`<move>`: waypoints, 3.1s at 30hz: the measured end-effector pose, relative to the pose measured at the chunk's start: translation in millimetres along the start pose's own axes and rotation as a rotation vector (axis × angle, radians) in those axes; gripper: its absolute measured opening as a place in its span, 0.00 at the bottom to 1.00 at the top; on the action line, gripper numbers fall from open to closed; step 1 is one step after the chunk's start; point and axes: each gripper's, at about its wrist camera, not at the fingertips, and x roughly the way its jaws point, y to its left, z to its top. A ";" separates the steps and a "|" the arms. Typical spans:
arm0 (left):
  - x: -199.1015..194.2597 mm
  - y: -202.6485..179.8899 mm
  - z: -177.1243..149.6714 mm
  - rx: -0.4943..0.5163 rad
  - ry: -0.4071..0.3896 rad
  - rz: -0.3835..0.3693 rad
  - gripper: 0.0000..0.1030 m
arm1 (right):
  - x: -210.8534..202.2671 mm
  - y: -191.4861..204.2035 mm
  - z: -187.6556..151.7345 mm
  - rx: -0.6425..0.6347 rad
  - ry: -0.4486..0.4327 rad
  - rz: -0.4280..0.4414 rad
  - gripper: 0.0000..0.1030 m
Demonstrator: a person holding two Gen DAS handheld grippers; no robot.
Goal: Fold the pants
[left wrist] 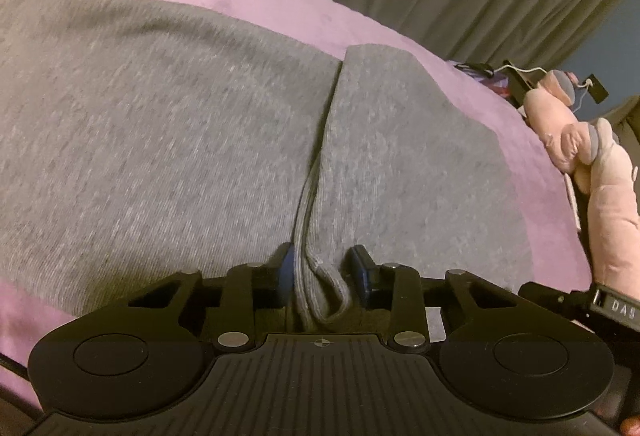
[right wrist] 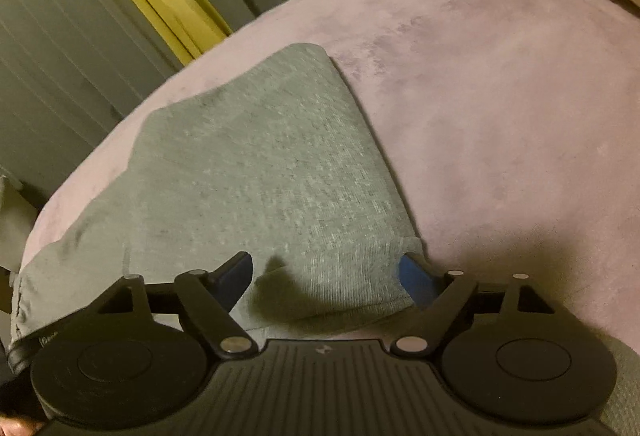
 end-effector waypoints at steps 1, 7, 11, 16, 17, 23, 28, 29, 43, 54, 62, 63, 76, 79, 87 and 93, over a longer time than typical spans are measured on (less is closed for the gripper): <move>-1.0 -0.5 0.1 0.008 -0.003 0.002 0.33 | 1.4 0.0 0.2 0.001 0.003 -0.011 0.80; -0.9 2.9 -0.9 0.010 -0.007 -0.007 0.35 | 14.0 -3.2 -1.4 0.021 0.053 -0.107 0.83; 2.0 2.6 -1.5 0.022 -0.010 -0.011 0.38 | 22.9 -6.3 0.4 0.055 0.093 -0.119 0.85; 5.7 -1.3 -2.1 0.052 -0.002 -0.071 0.68 | 22.4 -0.2 -2.4 0.011 0.094 -0.136 0.87; 6.5 -1.8 -1.9 0.055 0.000 -0.082 0.69 | 22.6 -0.3 -2.3 0.011 0.094 -0.135 0.87; 2.3 9.1 -0.6 -0.012 -0.040 -0.066 0.18 | 23.7 -1.2 -1.3 0.019 0.093 -0.128 0.88; -10.0 6.3 -1.5 -0.007 -0.102 -0.097 0.16 | 21.9 -4.0 -1.6 0.038 0.091 -0.116 0.89; -14.1 5.6 -1.7 -0.008 -0.118 -0.107 0.16 | 21.1 -4.2 -1.5 0.043 0.089 -0.118 0.89; -42.9 -14.8 -2.8 0.071 -0.177 0.036 0.16 | -3.5 21.4 7.6 -0.238 -0.064 -0.180 0.94; -10.3 1.0 22.0 0.031 -0.089 -0.016 0.53 | 43.8 5.8 26.8 -0.146 0.051 -0.136 0.96; 44.6 18.9 65.6 -0.173 0.043 -0.158 0.56 | 45.9 5.4 21.1 -0.125 0.044 -0.121 0.96; 51.8 19.2 69.9 -0.190 0.063 -0.168 0.56 | 45.3 4.7 20.9 -0.123 0.043 -0.119 0.96; -17.0 -12.1 67.5 -0.026 -0.278 -0.219 0.17 | 39.9 -6.7 20.2 -0.059 0.023 -0.068 0.96; -15.9 -9.9 57.1 0.030 -0.287 0.052 0.27 | 39.2 -7.6 20.3 -0.058 0.025 -0.066 0.96; -24.2 -4.5 36.3 0.033 -0.201 0.057 0.50 | 40.2 -4.6 19.3 -0.082 0.033 -0.084 0.96; -5.3 -22.1 18.5 0.136 -0.111 0.061 0.64 | 41.8 -3.2 19.0 -0.090 0.034 -0.091 0.96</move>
